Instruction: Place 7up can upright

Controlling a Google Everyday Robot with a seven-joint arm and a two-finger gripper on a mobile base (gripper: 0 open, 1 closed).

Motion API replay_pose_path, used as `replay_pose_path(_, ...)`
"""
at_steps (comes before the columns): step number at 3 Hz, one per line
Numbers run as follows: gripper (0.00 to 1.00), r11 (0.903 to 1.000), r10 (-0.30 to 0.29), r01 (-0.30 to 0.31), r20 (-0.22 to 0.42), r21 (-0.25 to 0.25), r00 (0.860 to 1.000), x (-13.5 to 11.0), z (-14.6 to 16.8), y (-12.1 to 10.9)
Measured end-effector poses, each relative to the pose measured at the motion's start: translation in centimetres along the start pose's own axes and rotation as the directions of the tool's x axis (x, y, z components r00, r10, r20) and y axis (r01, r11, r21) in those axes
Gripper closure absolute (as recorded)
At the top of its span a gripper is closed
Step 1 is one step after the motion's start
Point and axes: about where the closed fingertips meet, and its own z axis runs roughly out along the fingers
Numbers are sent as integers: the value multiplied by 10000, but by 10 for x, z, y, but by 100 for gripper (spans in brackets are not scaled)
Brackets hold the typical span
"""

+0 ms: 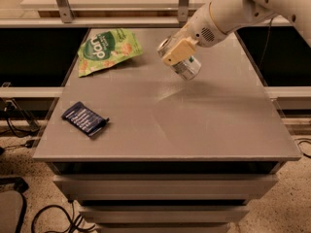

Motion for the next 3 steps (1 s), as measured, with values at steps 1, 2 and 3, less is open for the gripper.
replay_pose_path(1,100,9983,-16,-76,1557,583,9878,-13,4,-8)
replay_pose_path(2,100,9948,-232,-66,2890,1017,9571,-27,6,-19)
replay_pose_path(3,100,9930,-295,-185,3957,1170,9179,-32,10,-24)
